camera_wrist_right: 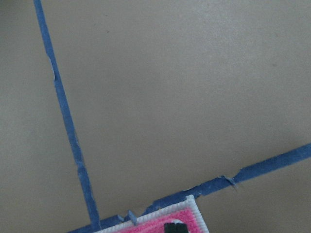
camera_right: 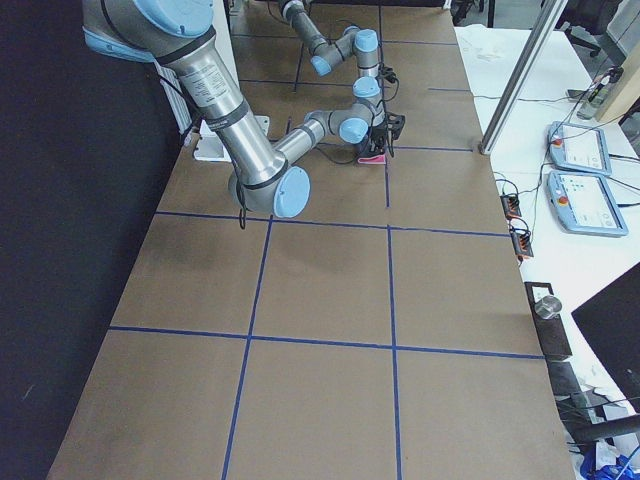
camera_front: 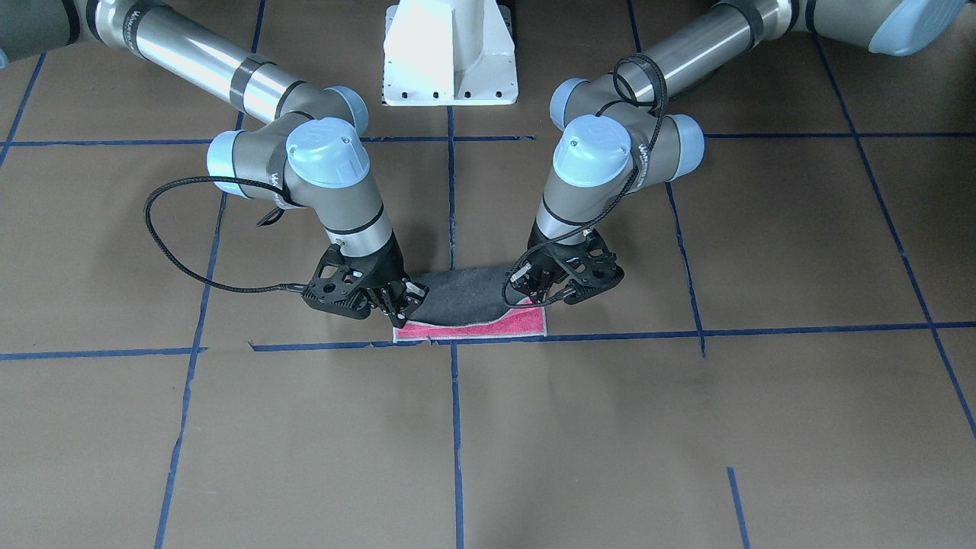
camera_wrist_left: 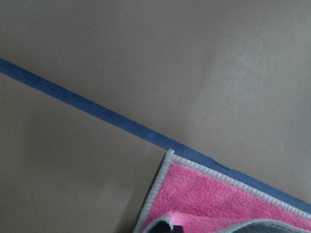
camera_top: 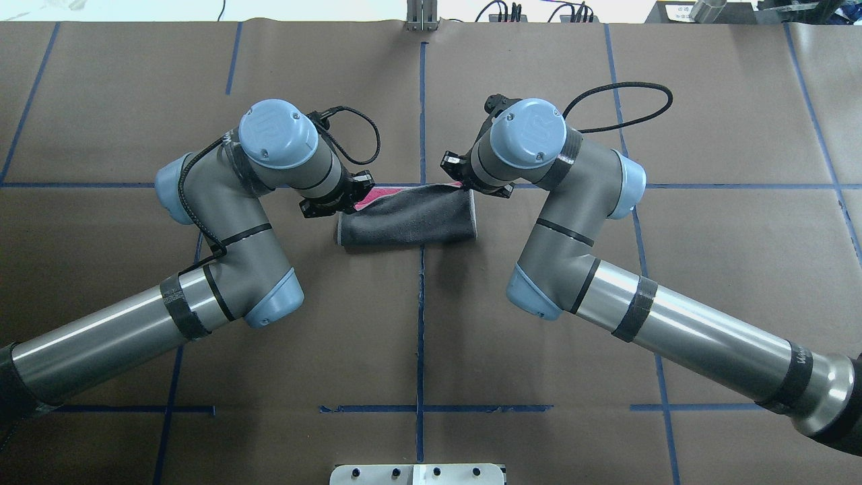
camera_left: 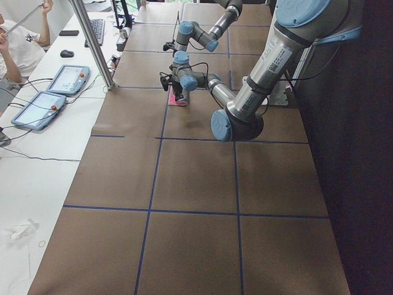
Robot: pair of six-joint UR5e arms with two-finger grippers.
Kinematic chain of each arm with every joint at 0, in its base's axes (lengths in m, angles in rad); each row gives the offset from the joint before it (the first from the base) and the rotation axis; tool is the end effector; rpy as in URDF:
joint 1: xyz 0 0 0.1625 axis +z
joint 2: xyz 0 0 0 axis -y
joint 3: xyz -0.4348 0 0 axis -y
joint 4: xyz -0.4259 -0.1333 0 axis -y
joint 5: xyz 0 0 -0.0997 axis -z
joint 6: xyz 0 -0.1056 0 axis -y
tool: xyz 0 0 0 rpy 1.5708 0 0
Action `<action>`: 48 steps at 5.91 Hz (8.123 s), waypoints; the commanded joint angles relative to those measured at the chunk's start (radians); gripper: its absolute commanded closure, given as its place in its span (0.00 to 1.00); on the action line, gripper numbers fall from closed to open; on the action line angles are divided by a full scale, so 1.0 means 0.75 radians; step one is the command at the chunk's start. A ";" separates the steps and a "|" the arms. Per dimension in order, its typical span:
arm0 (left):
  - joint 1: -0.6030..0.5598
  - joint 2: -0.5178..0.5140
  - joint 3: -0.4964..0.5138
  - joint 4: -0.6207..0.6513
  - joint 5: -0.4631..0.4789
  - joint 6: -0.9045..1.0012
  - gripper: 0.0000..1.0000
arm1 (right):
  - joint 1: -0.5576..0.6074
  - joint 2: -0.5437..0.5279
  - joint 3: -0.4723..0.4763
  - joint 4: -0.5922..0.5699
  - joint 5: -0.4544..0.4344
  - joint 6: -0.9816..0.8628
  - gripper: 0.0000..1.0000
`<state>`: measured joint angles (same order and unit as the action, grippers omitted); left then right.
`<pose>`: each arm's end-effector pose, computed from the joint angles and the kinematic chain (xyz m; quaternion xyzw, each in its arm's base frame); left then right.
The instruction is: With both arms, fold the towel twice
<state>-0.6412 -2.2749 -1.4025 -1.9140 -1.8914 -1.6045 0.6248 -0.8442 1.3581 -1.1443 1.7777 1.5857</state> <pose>0.5720 -0.5518 0.2636 -0.0122 0.4440 -0.2317 0.8655 -0.5852 -0.5596 0.2585 0.0475 -0.4575 0.2344 0.8565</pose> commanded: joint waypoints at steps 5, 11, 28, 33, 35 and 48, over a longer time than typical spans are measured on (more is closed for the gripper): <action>-0.014 -0.020 0.013 -0.001 -0.002 0.000 0.00 | 0.003 0.009 -0.003 0.002 0.002 0.001 0.01; 0.022 0.045 -0.083 -0.001 -0.086 -0.243 0.12 | 0.271 -0.040 0.203 -0.466 0.364 -0.394 0.00; 0.055 -0.418 0.251 0.094 -0.078 -0.248 1.00 | 0.435 -0.634 0.717 -0.524 0.548 -0.856 0.00; 0.149 -0.628 0.602 -0.088 -0.037 -0.250 1.00 | 0.505 -0.756 0.723 -0.526 0.546 -1.053 0.00; 0.149 -0.626 0.594 -0.154 -0.035 -0.247 0.00 | 0.505 -0.756 0.725 -0.524 0.544 -1.053 0.00; -1.085 0.894 -0.503 0.622 -0.769 1.805 0.00 | 1.376 -1.171 0.433 -0.544 0.820 -2.409 0.00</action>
<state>-1.3877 -1.6307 -1.8078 -1.5407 -2.4685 -0.4290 1.6535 -1.7075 1.6877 -1.5534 2.3820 -0.2152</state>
